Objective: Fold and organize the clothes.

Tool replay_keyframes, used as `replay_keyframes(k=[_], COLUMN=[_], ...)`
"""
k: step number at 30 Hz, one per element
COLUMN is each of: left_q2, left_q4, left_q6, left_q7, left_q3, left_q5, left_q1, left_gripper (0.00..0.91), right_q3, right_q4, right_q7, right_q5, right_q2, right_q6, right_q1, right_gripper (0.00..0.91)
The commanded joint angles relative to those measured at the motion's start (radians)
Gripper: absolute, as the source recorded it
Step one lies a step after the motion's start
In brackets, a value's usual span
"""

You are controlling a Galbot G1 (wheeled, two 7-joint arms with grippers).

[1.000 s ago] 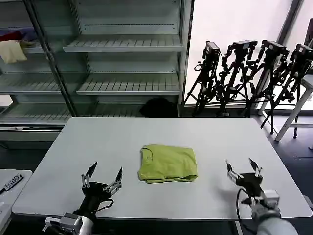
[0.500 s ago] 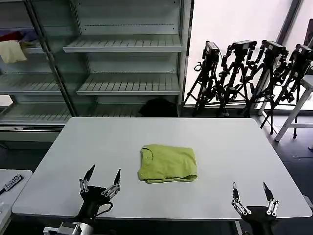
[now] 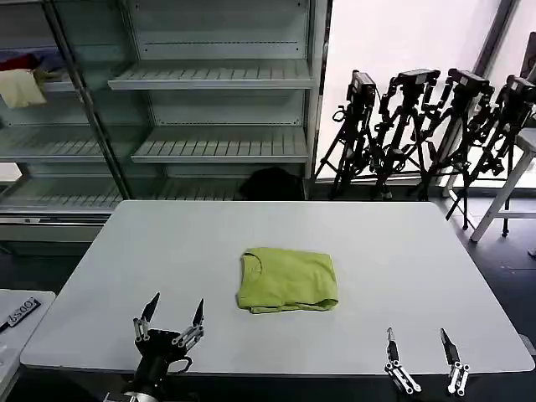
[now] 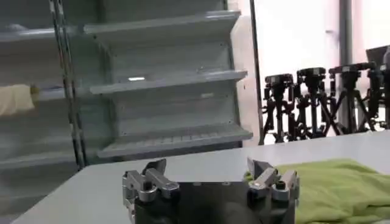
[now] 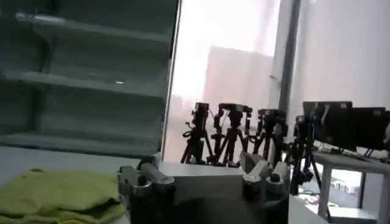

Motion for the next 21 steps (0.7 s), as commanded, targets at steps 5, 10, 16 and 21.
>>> replay_keyframes(k=[5, 10, 16, 21], left_q2=[-0.006, -0.004, -0.005, -0.008], left_q4=[-0.001, -0.006, -0.006, -0.007], left_q6=[-0.022, -0.02, -0.041, -0.049], left_q7=[-0.002, -0.013, -0.012, -0.011], left_q3=[0.001, 0.001, -0.002, -0.002], left_q5=[-0.004, 0.003, 0.042, 0.042], left_q1=[0.017, 0.018, 0.032, 0.039], left_gripper=[0.907, 0.907, 0.907, 0.907], right_q3=[-0.066, -0.071, -0.073, -0.077], right_q4=[0.002, -0.002, -0.019, -0.018], right_q7=[0.02, 0.038, 0.03, 0.01], right_q5=[-0.02, -0.044, -0.02, -0.007], right_q2=[-0.004, -0.012, -0.005, 0.018], right_q6=[0.07, 0.059, 0.076, 0.079], right_q1=[-0.031, -0.02, 0.007, 0.011], right_gripper=[0.907, 0.907, 0.907, 0.907])
